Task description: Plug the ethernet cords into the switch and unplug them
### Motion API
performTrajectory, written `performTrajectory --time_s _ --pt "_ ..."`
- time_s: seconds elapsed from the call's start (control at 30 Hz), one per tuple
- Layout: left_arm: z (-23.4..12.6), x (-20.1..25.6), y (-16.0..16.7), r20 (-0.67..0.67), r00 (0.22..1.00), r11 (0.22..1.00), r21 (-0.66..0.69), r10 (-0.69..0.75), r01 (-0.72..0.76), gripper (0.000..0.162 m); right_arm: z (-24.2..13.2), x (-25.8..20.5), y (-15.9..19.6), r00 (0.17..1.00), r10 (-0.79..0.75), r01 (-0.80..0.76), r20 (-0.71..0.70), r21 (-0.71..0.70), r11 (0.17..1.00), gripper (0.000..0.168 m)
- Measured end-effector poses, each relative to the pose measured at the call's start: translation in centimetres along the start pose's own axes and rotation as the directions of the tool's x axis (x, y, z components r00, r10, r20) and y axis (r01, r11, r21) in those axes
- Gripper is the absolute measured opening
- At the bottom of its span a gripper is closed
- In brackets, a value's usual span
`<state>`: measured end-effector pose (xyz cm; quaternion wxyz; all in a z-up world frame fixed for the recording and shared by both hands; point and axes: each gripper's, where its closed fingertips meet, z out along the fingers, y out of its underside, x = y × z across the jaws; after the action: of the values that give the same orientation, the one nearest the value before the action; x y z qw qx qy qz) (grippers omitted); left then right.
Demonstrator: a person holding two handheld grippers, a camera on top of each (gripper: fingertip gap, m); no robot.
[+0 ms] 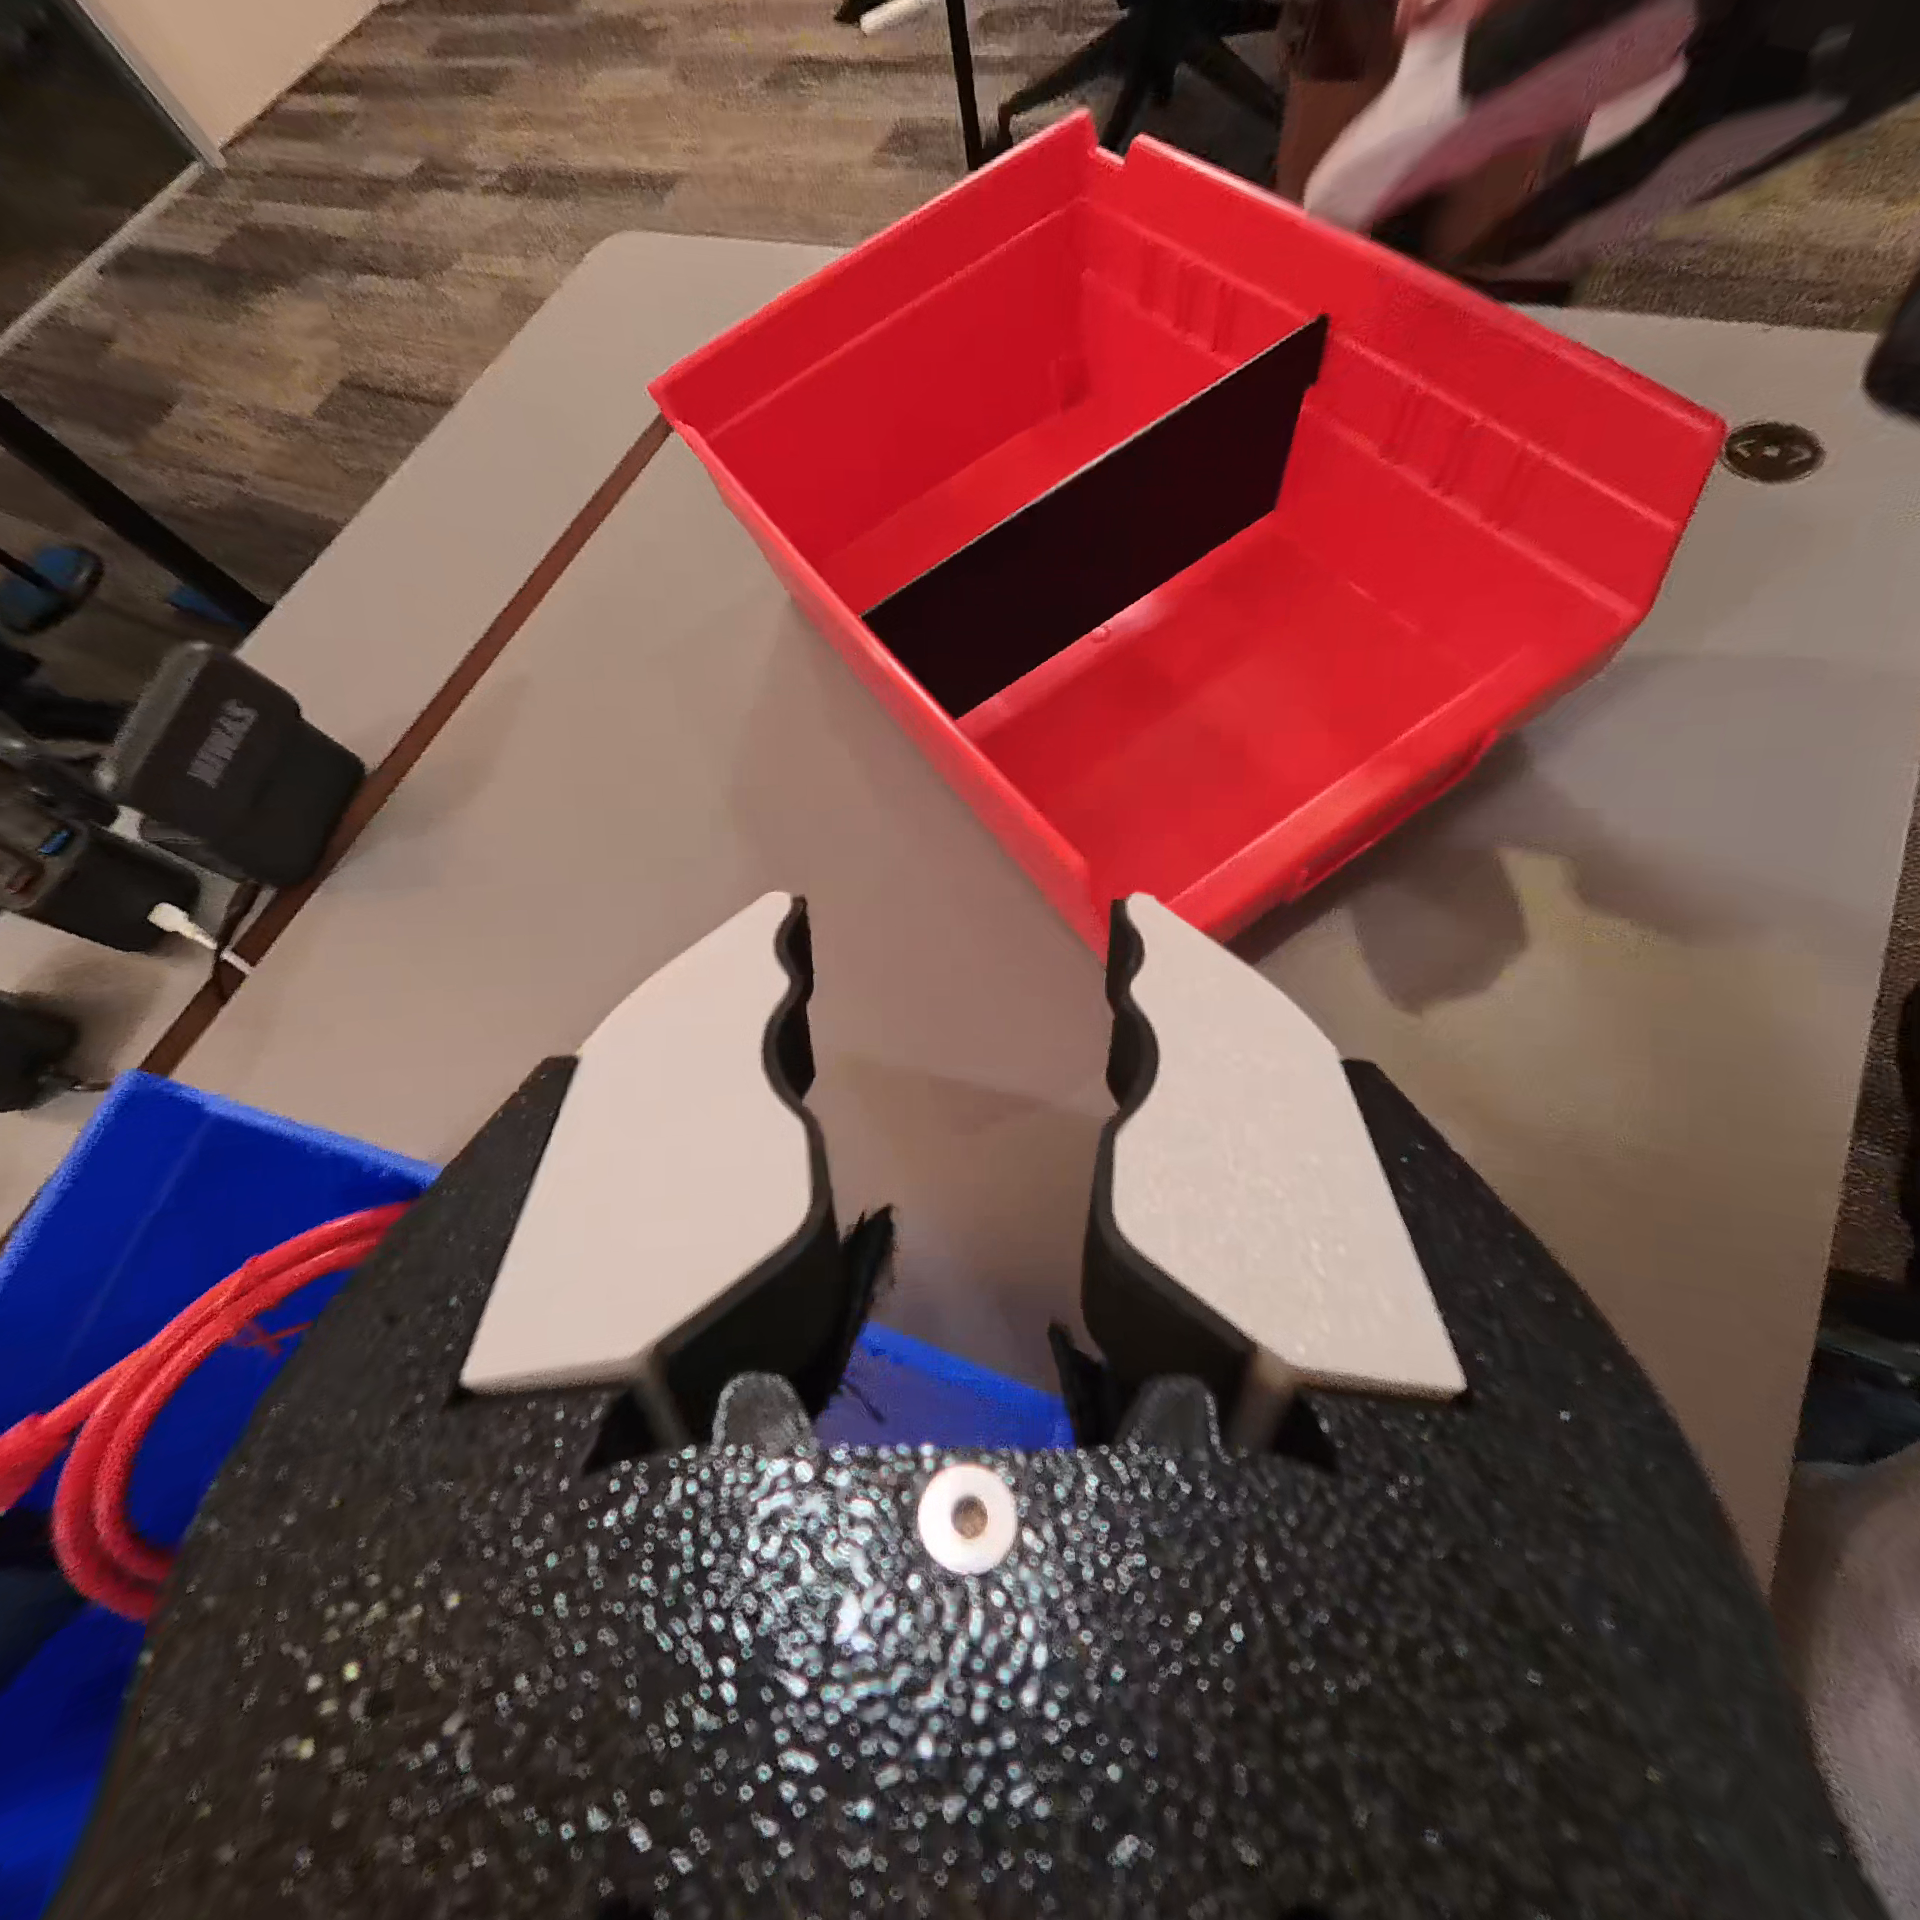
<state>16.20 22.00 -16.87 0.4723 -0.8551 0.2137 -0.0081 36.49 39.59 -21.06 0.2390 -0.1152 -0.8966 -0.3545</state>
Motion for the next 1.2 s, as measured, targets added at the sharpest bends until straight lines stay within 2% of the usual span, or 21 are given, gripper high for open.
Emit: performTrajectory --time_s 0.03,0.1,0.13,0.17,0.2,0.23,0.27,0.3,0.33,0.37,0.4,0.43,0.53,0.63,0.77,0.83,1.03,1.2 --pt "-0.8 -0.1 0.0 -0.001 1.000 1.000 0.020 0.005 -0.005 0.054 -0.8 0.0 1.5 0.996 0.091 -0.092 -0.018 -0.036 0.995 0.067" --pt "-2.5 -0.2 0.4 -0.006 1.000 0.998 0.056 0.017 -0.017 0.052 -2.5 -1.0 3.0 0.928 0.372 -0.372 -0.019 -0.005 0.928 0.059" --pt "-3.4 -0.2 0.9 -0.011 0.999 0.998 0.061 0.035 -0.034 0.051 -3.3 -1.4 2.7 0.838 0.546 -0.545 0.009 0.061 0.836 0.053" --pt "-4.3 -0.4 1.4 -0.001 0.999 0.997 0.064 0.044 -0.044 0.051 -4.0 -1.5 2.3 0.696 0.717 -0.715 0.038 0.128 0.687 0.046" --pt "-5.2 -0.7 1.8 0.019 0.999 0.996 0.071 0.049 -0.050 0.050 -4.4 -1.5 2.0 0.496 0.864 -0.861 0.086 0.172 0.478 0.043" --pt "-6.1 -1.1 2.3 0.042 0.998 0.995 0.080 0.050 -0.053 0.050 -4.5 -1.6 1.5 0.254 0.954 -0.959 0.162 0.174 0.225 0.044" --pt "-7.1 -1.6 2.6 0.065 0.997 0.994 0.098 0.043 -0.050 0.050 -4.7 -1.7 0.1 0.015 0.954 -0.988 0.299 0.153 -0.032 0.046" --pt "-8.2 -2.1 2.8 0.088 0.996 0.991 0.126 0.032 -0.043 0.049 -4.9 -1.5 -1.5 -0.204 0.883 -0.957 0.423 0.106 -0.272 0.047" --pt "-9.2 -2.5 2.9 0.109 0.994 0.987 0.158 0.018 -0.035 0.048 -5.0 -1.1 -2.9 -0.365 0.778 -0.890 0.511 0.053 -0.452 0.048" --pt "-10.3 -3.0 3.1 0.131 0.991 0.982 0.187 0.005 -0.029 0.047 -4.9 -0.8 -3.9 -0.468 0.679 -0.819 0.565 0.010 -0.573 0.048" --pt "-11.3 -3.6 3.3 0.161 0.987 0.978 0.209 -0.012 -0.023 0.046 -4.5 -0.9 -4.7 -0.539 0.616 -0.769 0.575 -0.038 -0.638 0.049" --pt "-12.3 -4.3 3.7 0.198 0.980 0.974 0.224 -0.024 -0.021 0.045 -3.9 -1.1 -5.4 -0.565 0.597 -0.757 0.569 -0.069 -0.650 0.053" --pt "-14.9 -6.0 5.1 0.299 0.953 0.970 0.240 -0.043 -0.031 0.044 -2.2 -1.9 -6.3 -0.570 0.656 -0.794 0.495 -0.124 -0.596 0.057" --pt "-17.2 -7.4 7.2 0.377 0.923 0.974 0.228 -0.081 -0.008 0.044 -1.3 -1.6 -6.4 -0.553 0.688 -0.825 0.470 -0.194 -0.530 0.049" --pt "-20.2 -9.3 9.9 0.454 0.873 0.963 0.264 -0.178 0.059 0.042 1.3 -1.9 -4.1 -0.489 0.807 -0.872 0.330 -0.217 -0.439 0.027" --pt "-21.5 -10.2 11.2 0.474 0.847 0.948 0.300 -0.241 0.102 0.040 2.9 -1.5 -2.5 -0.492 0.827 -0.870 0.271 -0.199 -0.452 0.008" --pt "-24.1 -12.0 15.3 0.512 0.773 0.913 0.348 -0.376 0.214 0.040 6.3 0.7 -0.5 -0.539 0.805 -0.842 0.248 -0.166 -0.513 0.009" --pt "-24.9 -12.5 17.5 0.524 0.738 0.896 0.359 -0.425 0.261 0.039 8.3 1.5 1.0 -0.529 0.827 -0.848 0.189 -0.150 -0.508 0.012"
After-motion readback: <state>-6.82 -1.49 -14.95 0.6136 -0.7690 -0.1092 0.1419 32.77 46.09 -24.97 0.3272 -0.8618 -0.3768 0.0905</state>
